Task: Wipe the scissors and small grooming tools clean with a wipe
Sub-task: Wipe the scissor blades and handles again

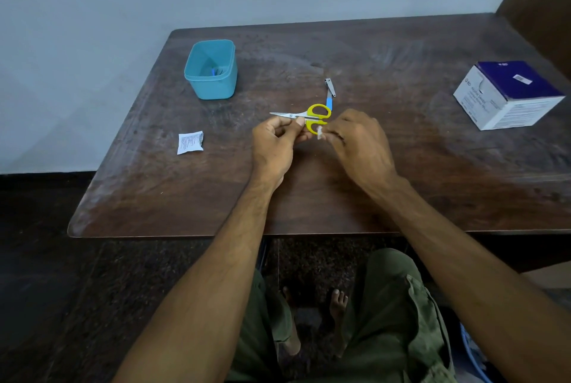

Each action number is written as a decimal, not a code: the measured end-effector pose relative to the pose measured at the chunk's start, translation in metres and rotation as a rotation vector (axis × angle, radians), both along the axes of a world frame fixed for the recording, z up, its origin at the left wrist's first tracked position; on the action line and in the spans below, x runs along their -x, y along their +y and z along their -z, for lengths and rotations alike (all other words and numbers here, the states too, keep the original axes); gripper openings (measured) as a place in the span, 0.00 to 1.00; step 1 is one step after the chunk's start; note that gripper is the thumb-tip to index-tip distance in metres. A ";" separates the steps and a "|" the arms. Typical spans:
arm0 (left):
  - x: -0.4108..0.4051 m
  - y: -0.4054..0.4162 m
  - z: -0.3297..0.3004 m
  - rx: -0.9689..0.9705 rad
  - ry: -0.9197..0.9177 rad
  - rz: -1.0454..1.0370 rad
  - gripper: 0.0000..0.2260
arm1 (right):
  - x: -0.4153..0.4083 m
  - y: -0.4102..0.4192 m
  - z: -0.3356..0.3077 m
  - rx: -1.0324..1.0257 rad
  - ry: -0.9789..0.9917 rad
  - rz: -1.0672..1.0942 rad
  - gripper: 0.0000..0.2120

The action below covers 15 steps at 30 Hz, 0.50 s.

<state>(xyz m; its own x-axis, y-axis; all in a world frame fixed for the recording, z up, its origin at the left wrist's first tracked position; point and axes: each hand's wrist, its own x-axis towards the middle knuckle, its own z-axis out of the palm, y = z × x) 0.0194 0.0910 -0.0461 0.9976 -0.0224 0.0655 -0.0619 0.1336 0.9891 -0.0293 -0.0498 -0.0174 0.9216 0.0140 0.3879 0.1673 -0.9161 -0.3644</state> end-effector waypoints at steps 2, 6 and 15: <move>0.000 -0.001 -0.001 -0.009 -0.001 0.005 0.05 | 0.002 -0.004 -0.001 -0.020 -0.011 0.032 0.08; 0.001 -0.001 -0.002 -0.006 -0.011 0.003 0.06 | 0.000 0.004 -0.004 -0.026 -0.052 -0.011 0.09; 0.001 0.000 -0.001 -0.001 -0.030 0.009 0.05 | 0.006 -0.005 0.004 -0.603 -0.066 0.117 0.02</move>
<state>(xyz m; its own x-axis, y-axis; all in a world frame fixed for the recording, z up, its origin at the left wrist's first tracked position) 0.0186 0.0908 -0.0448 0.9949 -0.0316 0.0954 -0.0904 0.1337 0.9869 -0.0354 -0.0546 -0.0217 0.8772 -0.3259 0.3525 0.1180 -0.5654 -0.8164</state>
